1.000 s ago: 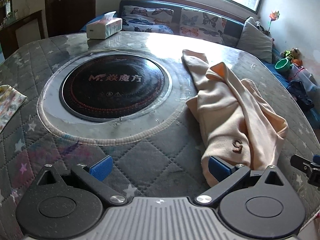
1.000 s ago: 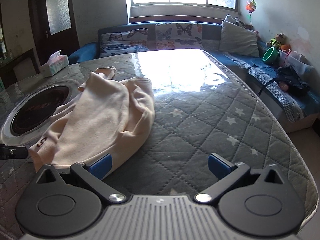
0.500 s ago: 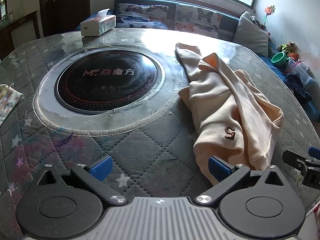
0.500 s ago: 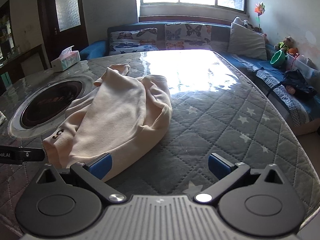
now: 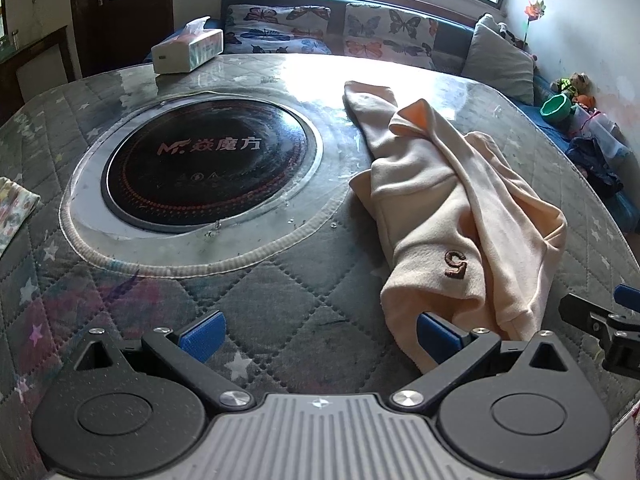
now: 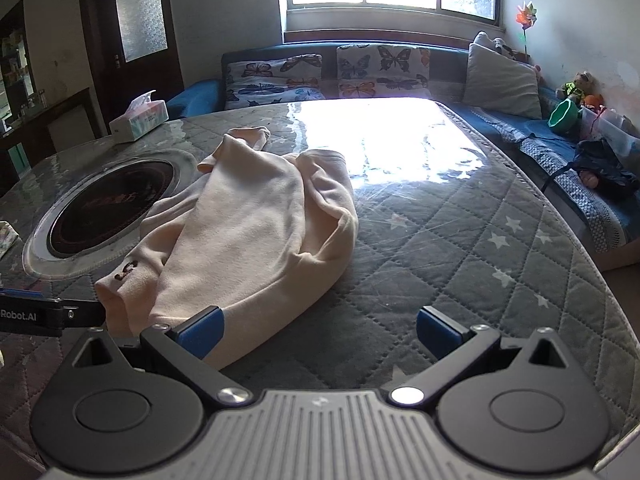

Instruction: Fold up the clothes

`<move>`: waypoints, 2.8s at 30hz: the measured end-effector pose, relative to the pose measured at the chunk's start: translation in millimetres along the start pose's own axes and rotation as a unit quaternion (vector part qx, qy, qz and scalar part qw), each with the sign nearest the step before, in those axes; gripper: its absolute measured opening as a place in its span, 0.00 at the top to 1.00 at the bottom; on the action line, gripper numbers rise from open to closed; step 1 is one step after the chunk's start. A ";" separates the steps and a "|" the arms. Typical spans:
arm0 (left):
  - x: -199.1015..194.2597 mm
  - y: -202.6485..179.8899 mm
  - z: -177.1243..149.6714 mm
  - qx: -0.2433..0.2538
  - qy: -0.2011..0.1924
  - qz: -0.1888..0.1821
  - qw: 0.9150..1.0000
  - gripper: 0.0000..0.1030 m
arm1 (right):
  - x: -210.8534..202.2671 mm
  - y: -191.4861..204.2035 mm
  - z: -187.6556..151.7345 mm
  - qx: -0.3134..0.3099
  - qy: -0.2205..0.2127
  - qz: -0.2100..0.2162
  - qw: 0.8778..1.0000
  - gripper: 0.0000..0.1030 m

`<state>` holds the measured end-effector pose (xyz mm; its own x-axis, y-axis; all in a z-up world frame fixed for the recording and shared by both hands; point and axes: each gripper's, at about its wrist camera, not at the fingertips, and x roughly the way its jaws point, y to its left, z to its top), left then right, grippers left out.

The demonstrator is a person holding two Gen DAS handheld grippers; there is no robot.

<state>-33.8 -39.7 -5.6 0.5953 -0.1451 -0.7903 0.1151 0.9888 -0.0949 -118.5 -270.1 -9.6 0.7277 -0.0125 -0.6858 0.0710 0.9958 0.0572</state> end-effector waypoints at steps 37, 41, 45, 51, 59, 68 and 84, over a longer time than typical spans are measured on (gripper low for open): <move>21.8 -4.2 27.6 0.009 0.007 -0.001 1.000 0.00 | 21.5 8.8 15.3 -0.019 0.010 0.007 1.000 0.00; 25.0 -4.7 31.9 0.008 0.007 -0.001 1.000 0.00 | 25.4 9.7 17.6 -0.020 0.011 0.009 1.000 0.00; 28.4 -5.2 36.3 0.007 0.008 -0.001 1.000 0.00 | 29.5 10.4 20.0 -0.022 0.011 0.010 1.000 0.00; 34.0 -5.8 42.3 0.002 0.010 -0.006 1.000 0.00 | 36.2 10.6 24.4 -0.022 0.013 0.010 1.000 0.00; 41.3 -5.9 47.8 0.002 0.014 -0.007 1.000 0.00 | 42.8 10.5 29.0 -0.019 0.013 0.014 1.000 0.00; 46.4 -8.6 52.2 0.006 0.015 -0.010 1.000 0.00 | 48.4 11.3 39.3 -0.021 0.007 0.017 1.000 0.00; 44.5 -0.5 59.7 0.001 0.010 -0.020 1.000 0.00 | 61.3 14.9 63.4 -0.047 -0.002 0.026 0.999 0.04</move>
<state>40.2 -48.7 -4.6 0.5734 -0.1839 -0.7984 0.1407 0.9821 -0.1252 -29.6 -261.8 -4.8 0.7318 0.0387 -0.6804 -0.0304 0.9992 0.0242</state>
